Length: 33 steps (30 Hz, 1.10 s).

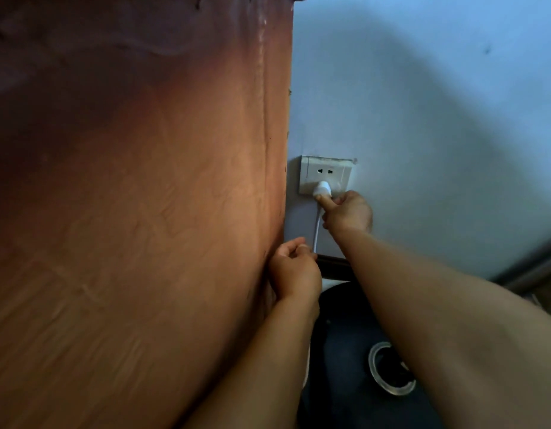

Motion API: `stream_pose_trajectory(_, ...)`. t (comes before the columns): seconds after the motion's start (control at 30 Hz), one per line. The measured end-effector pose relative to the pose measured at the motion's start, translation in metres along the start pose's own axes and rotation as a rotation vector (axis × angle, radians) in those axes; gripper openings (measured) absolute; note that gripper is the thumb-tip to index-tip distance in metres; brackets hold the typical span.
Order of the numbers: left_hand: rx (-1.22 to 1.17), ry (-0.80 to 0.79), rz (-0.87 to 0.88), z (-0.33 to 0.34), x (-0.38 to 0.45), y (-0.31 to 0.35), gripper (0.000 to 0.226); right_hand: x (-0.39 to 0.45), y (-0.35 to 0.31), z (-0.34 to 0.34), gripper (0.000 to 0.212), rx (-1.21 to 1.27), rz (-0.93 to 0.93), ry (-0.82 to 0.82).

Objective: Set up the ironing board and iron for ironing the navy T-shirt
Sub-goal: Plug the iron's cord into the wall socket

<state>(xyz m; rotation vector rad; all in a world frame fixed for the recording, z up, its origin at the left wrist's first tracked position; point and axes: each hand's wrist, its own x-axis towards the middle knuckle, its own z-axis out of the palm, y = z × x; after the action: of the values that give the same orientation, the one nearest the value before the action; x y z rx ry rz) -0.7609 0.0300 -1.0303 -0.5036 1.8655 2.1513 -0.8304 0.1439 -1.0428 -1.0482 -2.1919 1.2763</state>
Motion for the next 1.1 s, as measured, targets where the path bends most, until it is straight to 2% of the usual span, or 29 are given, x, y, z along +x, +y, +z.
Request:
stream_pose_trajectory(0.07, -0.012, 0.008, -0.012, 0.001, -0.003, 0.001, 0.020, 0.000, -0.003, -0.003, 0.044, -0.091, -0.014, -0.054)
stream_pose_trajectory(0.13, -0.019, 0.009, -0.020, 0.001, -0.006, 0.002, 0.019, -0.002, -0.008, -0.009, 0.058, -0.143, -0.009, -0.075)
stream_pose_trajectory(0.2, -0.019, 0.016, -0.032, 0.001, -0.010, 0.001, 0.015, -0.005, -0.008, -0.017, 0.065, -0.091, 0.017, -0.048)
stream_pose_trajectory(0.33, -0.012, 0.039, -0.043, 0.001, -0.022, 0.008, 0.012, -0.020, -0.007, -0.034, 0.050, 0.127, 0.097, 0.073)
stream_pose_trajectory(0.4, -0.024, 0.059, -0.035, 0.000, -0.033, 0.018, 0.013, -0.028, -0.012, -0.043, 0.050, 0.207, 0.131, 0.111)
stream_pose_trajectory(0.6, -0.048, 0.122, -0.017, 0.006, -0.089, 0.063, 0.013, -0.068, -0.058, -0.086, 0.038, 0.363, 0.252, 0.138)
stream_pose_trajectory(0.7, -0.062, 0.142, -0.023, 0.011, -0.118, 0.096, 0.021, -0.090, -0.086, -0.113, 0.034, 0.387, 0.254, 0.162)
stream_pose_trajectory(0.9, -0.145, 0.111, -0.042, 0.005, -0.183, 0.190, 0.015, -0.137, -0.156, -0.167, 0.033, 0.435, 0.256, 0.115)
stream_pose_trajectory(1.1, -0.049, 0.194, 0.015, -0.030, -0.237, 0.285, 0.022, -0.193, -0.250, -0.207, 0.032, 0.534, 0.270, 0.029)
